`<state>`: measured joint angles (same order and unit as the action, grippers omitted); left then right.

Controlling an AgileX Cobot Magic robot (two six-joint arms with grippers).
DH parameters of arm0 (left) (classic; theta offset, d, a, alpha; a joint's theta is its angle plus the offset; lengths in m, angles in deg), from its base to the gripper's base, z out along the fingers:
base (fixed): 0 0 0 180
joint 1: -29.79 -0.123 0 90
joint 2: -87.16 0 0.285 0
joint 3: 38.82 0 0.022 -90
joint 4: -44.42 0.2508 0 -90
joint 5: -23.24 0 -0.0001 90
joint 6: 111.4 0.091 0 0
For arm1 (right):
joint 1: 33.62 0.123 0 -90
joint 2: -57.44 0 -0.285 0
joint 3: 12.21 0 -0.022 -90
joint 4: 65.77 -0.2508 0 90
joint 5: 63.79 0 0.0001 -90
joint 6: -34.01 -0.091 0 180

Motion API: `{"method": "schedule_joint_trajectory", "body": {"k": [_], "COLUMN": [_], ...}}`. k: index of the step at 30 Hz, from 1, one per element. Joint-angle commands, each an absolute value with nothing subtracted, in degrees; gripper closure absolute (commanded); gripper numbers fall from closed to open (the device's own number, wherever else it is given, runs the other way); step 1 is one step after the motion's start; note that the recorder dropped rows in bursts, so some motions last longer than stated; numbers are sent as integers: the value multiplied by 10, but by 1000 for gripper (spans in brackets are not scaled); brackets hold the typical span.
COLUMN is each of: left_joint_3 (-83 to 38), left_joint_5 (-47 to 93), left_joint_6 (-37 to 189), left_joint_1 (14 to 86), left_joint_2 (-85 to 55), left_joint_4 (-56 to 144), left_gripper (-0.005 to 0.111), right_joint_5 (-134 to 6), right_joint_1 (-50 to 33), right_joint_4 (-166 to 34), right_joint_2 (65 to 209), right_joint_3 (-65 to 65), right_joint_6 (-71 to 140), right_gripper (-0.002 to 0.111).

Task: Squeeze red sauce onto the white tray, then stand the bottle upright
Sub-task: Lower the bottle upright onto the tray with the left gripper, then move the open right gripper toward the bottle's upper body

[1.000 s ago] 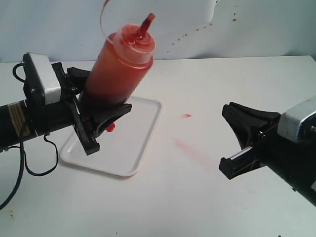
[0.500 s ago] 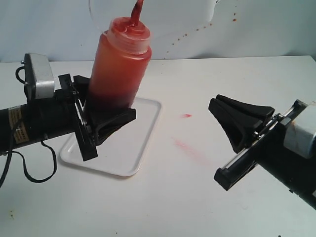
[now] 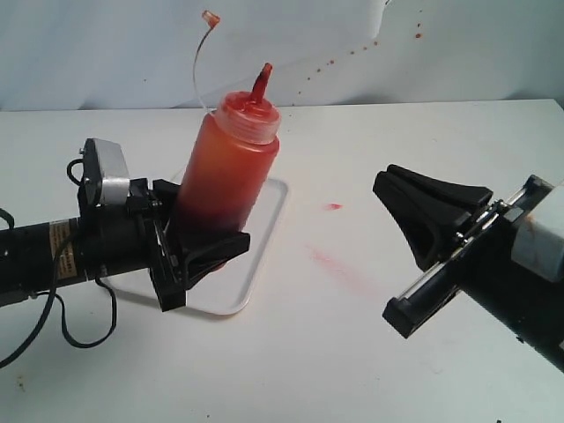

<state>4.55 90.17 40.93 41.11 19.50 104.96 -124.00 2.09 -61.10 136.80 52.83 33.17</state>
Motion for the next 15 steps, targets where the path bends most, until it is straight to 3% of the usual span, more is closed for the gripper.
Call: {"method": "schedule_joint_trajectory", "body": {"k": [1,5,9,11,15], "left_joint_3": [41,41,41,41,41], "left_joint_5": [932,932,932,932,932], "left_joint_6": [399,402,402,404,404], "left_joint_1": [419,446,470,478,481], "left_joint_2": [197,197,197,197,197], "left_joint_4": [1035,1032,1032,1032,1017], "left_gripper": [107,107,107,107,107], "right_joint_5": [-1243,-1237,-1225,-1217,-1202], "right_joint_1": [18,18,18,18,18], "right_joint_4": [-596,-549,-524,-529,-535], "right_joint_2": [1366,1366,1366,1366,1366], "right_joint_3": [531,531,531,531,531], "right_joint_6": [331,331,336,336,335], "right_gripper": [103,101,85,67,13]}}
